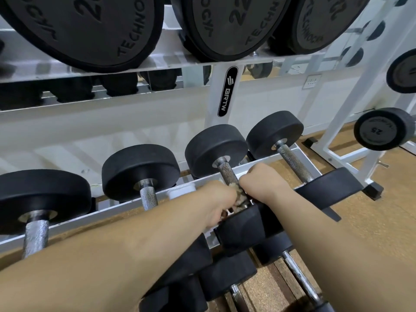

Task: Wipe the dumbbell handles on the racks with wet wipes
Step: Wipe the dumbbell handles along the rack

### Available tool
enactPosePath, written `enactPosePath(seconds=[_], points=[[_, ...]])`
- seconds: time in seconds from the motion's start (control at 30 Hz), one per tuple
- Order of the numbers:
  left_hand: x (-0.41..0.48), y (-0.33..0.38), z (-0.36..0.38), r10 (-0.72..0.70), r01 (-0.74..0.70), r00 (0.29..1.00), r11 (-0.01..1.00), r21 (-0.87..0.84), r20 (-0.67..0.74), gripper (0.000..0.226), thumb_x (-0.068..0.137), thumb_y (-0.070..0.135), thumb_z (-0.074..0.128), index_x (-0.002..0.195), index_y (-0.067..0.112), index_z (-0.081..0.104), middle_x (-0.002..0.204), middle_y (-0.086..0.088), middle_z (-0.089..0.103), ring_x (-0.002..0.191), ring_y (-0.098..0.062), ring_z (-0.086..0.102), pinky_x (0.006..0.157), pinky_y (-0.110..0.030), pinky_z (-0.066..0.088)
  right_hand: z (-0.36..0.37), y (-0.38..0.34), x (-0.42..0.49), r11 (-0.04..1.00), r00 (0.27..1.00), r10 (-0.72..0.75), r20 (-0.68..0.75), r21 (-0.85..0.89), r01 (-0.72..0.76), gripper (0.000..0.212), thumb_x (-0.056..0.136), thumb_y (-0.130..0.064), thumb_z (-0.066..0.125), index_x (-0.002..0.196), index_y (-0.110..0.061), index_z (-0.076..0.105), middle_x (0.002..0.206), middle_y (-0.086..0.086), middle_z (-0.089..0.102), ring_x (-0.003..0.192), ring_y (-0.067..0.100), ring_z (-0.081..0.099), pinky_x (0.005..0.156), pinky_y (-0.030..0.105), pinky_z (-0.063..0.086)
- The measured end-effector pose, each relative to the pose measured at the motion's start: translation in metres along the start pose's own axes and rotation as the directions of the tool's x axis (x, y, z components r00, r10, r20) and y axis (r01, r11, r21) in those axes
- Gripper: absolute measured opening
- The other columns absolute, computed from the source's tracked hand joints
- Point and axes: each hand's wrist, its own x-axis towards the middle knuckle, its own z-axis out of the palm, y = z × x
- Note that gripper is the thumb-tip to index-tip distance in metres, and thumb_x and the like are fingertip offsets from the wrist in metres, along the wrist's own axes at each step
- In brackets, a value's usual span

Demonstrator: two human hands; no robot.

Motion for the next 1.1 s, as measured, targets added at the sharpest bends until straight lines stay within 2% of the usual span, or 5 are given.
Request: enactPosePath(seconds=[0.53,0.67,0.8,0.93,1.1], points=[[0.032,0.018,-0.013,0.166,-0.205,0.929,0.975,-0.086,-0.330,0.031,0.094,0.018,0.064,0.119,0.000,0.067,0.116,-0.021,0.071,0.087,-0.034,0.068,0.063,-0.030,0.052,-0.001,0.002,0.001,0.998,0.999,0.038,0.014,0.040,-0.039,0.027,0.065,-0.023,0.042,0.075,-0.007,0.061,0.082,0.011,0.069,0.080,0.031,0.067,0.078,0.039,0.057],[0.036,0.023,0.009,0.289,-0.249,0.880,0.957,0.150,-0.376,0.034,0.100,0.012,0.052,0.132,0.014,0.066,0.112,-0.008,0.069,0.088,-0.025,0.060,0.070,-0.025,0.042,0.003,0.004,0.004,0.991,0.998,0.059,-0.011,0.120,-0.057,0.032,0.058,-0.023,0.039,0.075,-0.006,0.060,0.081,0.013,0.071,0.082,0.036,0.070,0.071,0.037,0.054],[0.022,0.010,0.008,0.599,-0.338,0.796,0.560,0.756,-0.089,0.030,0.087,-0.005,0.048,0.102,0.017,0.063,0.089,-0.007,0.057,0.097,-0.032,0.062,0.072,-0.033,0.042,0.004,0.007,0.013,0.963,0.997,0.074,-0.010,0.262,-0.069,0.036,0.068,-0.016,0.044,0.092,0.003,0.063,0.093,0.021,0.072,0.089,0.040,0.068,0.070,0.041,0.052],[0.001,0.009,0.000,0.544,-0.428,0.764,0.022,0.903,0.349,0.022,0.089,-0.004,0.048,0.091,0.016,0.057,0.084,-0.004,0.051,0.084,-0.029,0.057,0.067,-0.036,0.044,0.000,0.005,0.007,0.959,0.996,0.073,-0.044,0.278,-0.058,0.026,0.056,-0.020,0.041,0.071,-0.005,0.057,0.076,0.017,0.067,0.074,0.038,0.060,0.070,0.043,0.054],[0.014,0.035,-0.013,0.620,-0.377,0.680,-0.163,0.912,0.392,0.026,0.091,-0.001,0.053,0.107,0.017,0.065,0.090,-0.002,0.047,0.090,-0.027,0.054,0.061,-0.036,0.038,0.001,0.007,0.003,0.941,0.995,0.080,-0.065,0.333,-0.054,0.031,0.058,-0.025,0.044,0.076,-0.006,0.060,0.079,0.015,0.071,0.082,0.040,0.067,0.068,0.040,0.047]])
